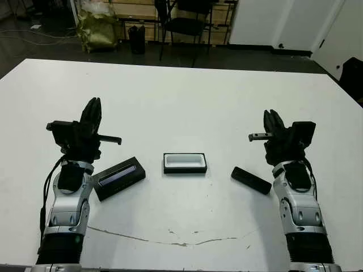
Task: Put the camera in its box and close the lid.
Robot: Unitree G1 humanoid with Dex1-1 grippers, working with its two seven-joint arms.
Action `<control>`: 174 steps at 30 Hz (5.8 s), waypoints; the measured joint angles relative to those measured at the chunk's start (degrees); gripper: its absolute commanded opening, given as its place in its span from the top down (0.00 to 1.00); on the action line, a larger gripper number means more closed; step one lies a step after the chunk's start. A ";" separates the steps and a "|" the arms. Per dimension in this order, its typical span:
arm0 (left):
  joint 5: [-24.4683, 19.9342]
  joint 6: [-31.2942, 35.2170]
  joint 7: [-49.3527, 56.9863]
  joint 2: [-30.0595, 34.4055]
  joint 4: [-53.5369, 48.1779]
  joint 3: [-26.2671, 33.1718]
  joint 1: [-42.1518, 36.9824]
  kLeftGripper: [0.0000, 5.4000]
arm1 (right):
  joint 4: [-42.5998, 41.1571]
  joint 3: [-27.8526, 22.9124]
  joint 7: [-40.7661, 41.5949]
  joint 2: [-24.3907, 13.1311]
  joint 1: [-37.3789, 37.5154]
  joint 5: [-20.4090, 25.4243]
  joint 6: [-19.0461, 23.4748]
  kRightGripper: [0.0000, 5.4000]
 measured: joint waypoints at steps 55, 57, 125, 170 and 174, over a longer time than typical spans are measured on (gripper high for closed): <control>0.10 -0.02 -0.10 0.01 0.69 -0.19 -0.19 1.00 | -3.02 -4.24 47.68 -25.32 4.10 20.22 7.52 0.22; 0.23 0.03 -0.04 0.02 0.67 -0.19 -0.17 1.00 | 1.59 -4.20 50.79 -25.83 3.82 19.63 3.74 0.14; 1.09 6.21 0.90 0.03 -2.76 0.11 0.60 1.00 | 32.67 1.19 74.67 -26.67 0.47 13.56 -7.34 0.67; 1.62 8.21 1.19 0.10 -5.36 -0.41 1.64 1.00 | 30.86 -2.41 71.52 -24.74 1.81 18.79 -5.45 0.90; 1.62 8.21 1.19 0.09 -5.36 -0.52 1.64 1.00 | 31.19 -2.55 75.18 -26.18 -0.14 18.88 -4.98 0.73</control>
